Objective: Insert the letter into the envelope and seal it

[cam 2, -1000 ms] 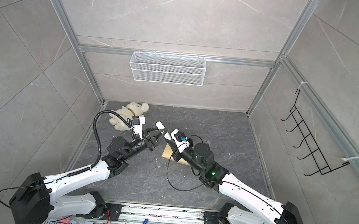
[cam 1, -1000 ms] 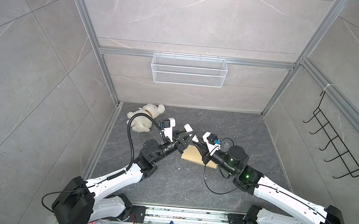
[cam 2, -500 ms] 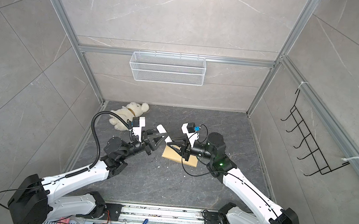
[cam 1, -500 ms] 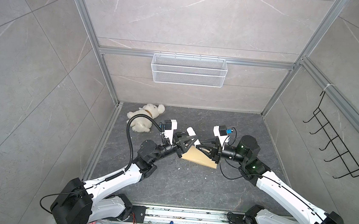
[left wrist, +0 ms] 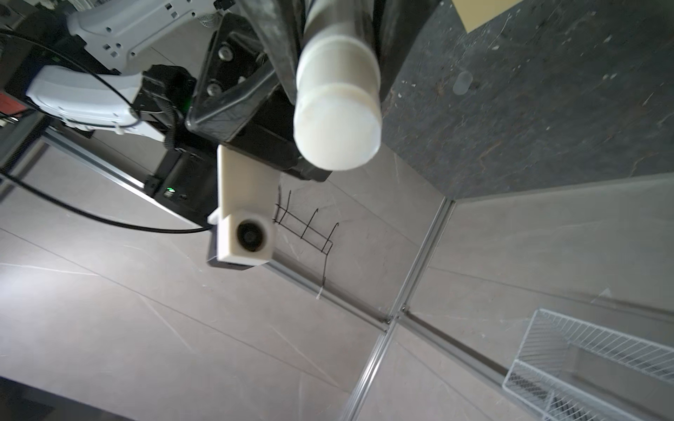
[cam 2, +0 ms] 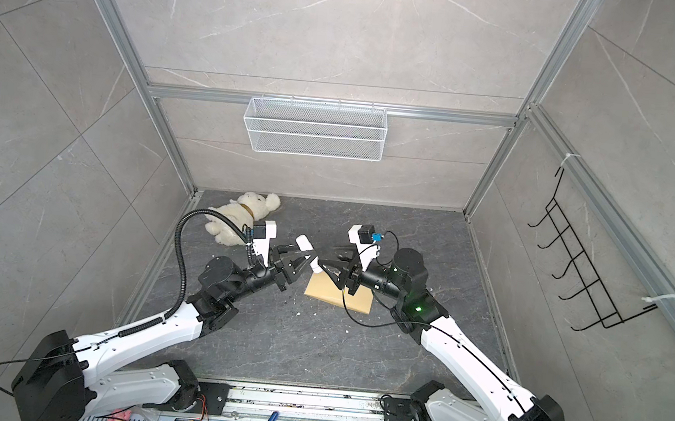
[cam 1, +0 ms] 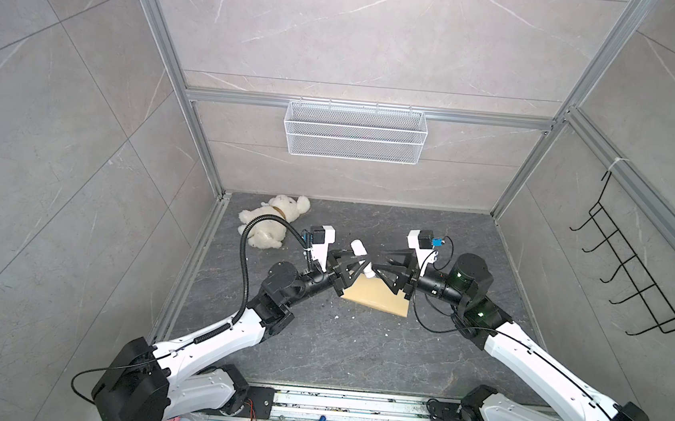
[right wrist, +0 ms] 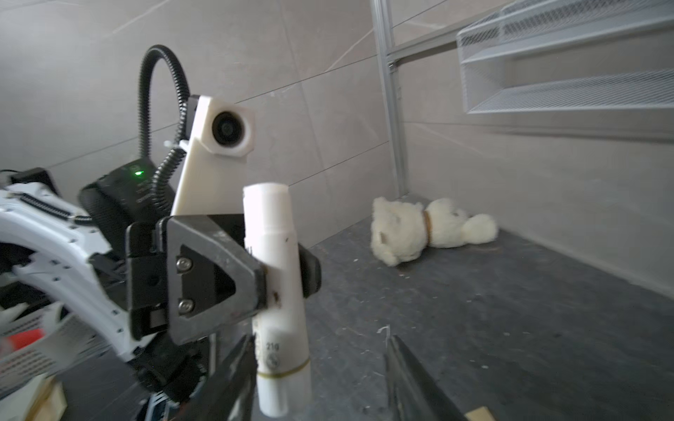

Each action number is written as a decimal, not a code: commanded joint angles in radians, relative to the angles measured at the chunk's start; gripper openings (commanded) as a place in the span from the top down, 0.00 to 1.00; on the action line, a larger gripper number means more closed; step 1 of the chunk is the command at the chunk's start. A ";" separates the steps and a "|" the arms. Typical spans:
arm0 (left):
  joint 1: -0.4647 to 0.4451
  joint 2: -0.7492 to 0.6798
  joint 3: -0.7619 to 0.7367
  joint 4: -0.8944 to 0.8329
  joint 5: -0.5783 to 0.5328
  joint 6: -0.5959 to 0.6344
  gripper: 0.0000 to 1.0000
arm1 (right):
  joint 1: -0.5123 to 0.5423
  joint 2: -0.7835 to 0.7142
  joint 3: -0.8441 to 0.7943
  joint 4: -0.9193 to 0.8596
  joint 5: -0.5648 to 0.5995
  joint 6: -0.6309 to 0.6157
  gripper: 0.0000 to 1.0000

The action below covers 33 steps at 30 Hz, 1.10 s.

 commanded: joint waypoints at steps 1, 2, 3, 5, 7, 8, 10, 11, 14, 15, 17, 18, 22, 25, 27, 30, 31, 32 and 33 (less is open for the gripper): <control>-0.004 -0.041 0.056 -0.136 -0.138 0.051 1.00 | -0.001 -0.050 0.007 -0.123 0.290 -0.045 0.30; -0.003 -0.041 0.057 -0.153 -0.156 0.055 1.00 | -0.001 -0.049 0.019 -0.170 0.340 -0.043 0.27; -0.004 -0.041 0.055 -0.167 -0.174 0.059 1.00 | -0.001 -0.040 0.033 -0.220 0.385 -0.043 0.24; -0.004 -0.037 0.054 -0.190 -0.200 0.060 1.00 | -0.001 -0.015 0.061 -0.304 0.453 -0.038 0.20; -0.004 -0.035 0.054 -0.213 -0.219 0.065 1.00 | -0.001 0.023 0.087 -0.375 0.511 -0.017 0.16; -0.003 -0.035 0.056 -0.224 -0.226 0.068 1.00 | -0.001 0.043 0.100 -0.406 0.532 -0.004 0.15; -0.004 -0.038 0.057 -0.259 -0.263 0.071 1.00 | -0.001 0.089 0.124 -0.461 0.564 0.027 0.14; -0.004 -0.041 0.059 -0.282 -0.289 0.071 1.00 | 0.001 0.114 0.136 -0.485 0.571 0.041 0.14; -0.003 -0.050 0.060 -0.336 -0.356 0.074 1.00 | 0.002 0.181 0.163 -0.543 0.589 0.090 0.13; -0.003 -0.052 0.061 -0.355 -0.379 0.072 1.00 | 0.003 0.206 0.172 -0.566 0.595 0.109 0.13; -0.003 -0.055 0.062 -0.380 -0.410 0.075 1.00 | 0.006 0.249 0.189 -0.608 0.608 0.144 0.13; -0.003 -0.055 0.063 -0.395 -0.422 0.075 1.00 | 0.009 0.273 0.198 -0.629 0.613 0.163 0.13; -0.001 -0.054 0.072 -0.448 -0.457 0.075 1.00 | 0.026 0.344 0.208 -0.663 0.638 0.211 0.12; 0.004 -0.051 0.073 -0.462 -0.463 0.075 1.00 | 0.029 0.416 0.245 -0.731 0.685 0.258 0.11; 0.005 -0.051 0.074 -0.471 -0.460 0.075 1.00 | 0.028 0.451 0.264 -0.768 0.719 0.287 0.11; 0.007 -0.053 0.074 -0.477 -0.453 0.077 1.00 | 0.025 0.460 0.240 -0.771 0.758 0.322 0.03; 0.007 -0.053 0.074 -0.479 -0.451 0.077 1.00 | 0.019 0.459 0.229 -0.771 0.766 0.333 0.01; 0.008 -0.054 0.074 -0.480 -0.448 0.078 1.00 | 0.014 0.456 0.215 -0.770 0.769 0.339 0.01; 0.008 -0.055 0.073 -0.480 -0.446 0.079 1.00 | 0.006 0.455 0.201 -0.764 0.766 0.348 0.01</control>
